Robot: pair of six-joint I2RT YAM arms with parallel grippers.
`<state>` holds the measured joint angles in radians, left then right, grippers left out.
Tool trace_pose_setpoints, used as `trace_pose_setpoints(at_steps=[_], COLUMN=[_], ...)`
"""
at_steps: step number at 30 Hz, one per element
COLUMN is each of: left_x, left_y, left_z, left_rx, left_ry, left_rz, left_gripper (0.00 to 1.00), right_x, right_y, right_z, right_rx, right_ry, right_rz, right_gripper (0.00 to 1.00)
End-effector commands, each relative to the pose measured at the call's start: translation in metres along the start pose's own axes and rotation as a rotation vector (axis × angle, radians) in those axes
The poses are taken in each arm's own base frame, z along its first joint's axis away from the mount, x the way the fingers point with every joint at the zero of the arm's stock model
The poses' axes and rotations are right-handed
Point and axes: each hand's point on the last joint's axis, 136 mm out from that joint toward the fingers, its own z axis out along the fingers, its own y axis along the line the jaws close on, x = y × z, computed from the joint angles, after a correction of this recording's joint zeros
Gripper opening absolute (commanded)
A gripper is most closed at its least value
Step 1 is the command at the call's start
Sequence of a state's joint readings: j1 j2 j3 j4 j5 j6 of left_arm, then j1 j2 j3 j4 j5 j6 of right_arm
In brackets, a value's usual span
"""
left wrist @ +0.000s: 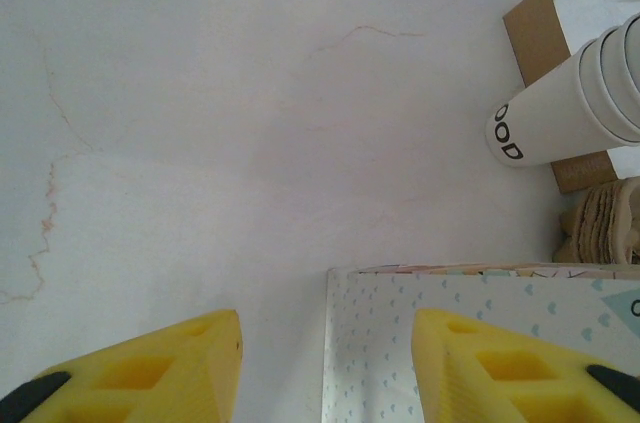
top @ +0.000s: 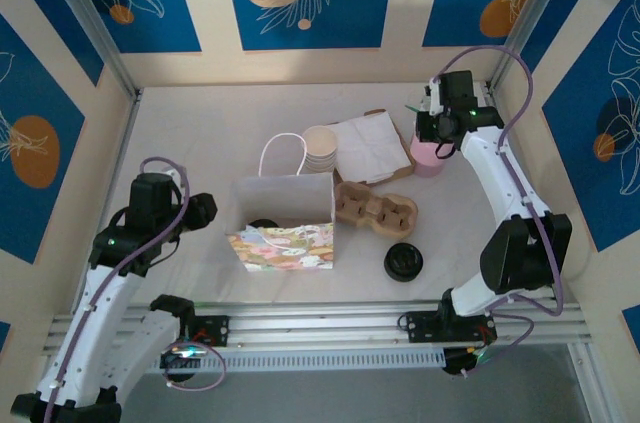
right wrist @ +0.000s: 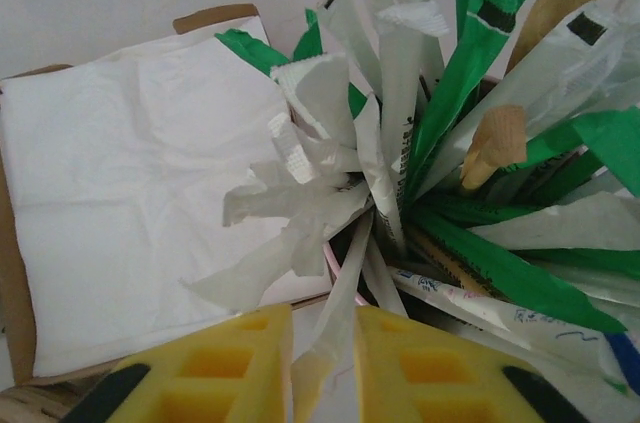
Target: Pack the takeout coffee
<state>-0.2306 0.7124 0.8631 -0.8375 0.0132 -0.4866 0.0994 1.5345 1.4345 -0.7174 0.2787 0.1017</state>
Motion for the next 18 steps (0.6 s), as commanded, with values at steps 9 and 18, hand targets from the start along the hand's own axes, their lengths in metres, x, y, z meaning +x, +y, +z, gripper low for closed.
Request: trace_pose_setpoints(at_steps=[9,18], left_x=[-0.009,-0.010], left_y=[-0.004,-0.006], left_z=[-0.012,-0.015], left_rx=[0.001,0.011], left_ry=[-0.026,-0.027], left_rz=[0.021,0.023], left_gripper=[0.48,0.48], right_x=[-0.022,-0.037], right_y=[0.001,0.003], right_z=[-0.040,-0.136], right_rx=[0.054,0.051], right_ry=[-0.065,-0.218], right_rz=[-0.056,-0.089], right_gripper=[0.00,0.00])
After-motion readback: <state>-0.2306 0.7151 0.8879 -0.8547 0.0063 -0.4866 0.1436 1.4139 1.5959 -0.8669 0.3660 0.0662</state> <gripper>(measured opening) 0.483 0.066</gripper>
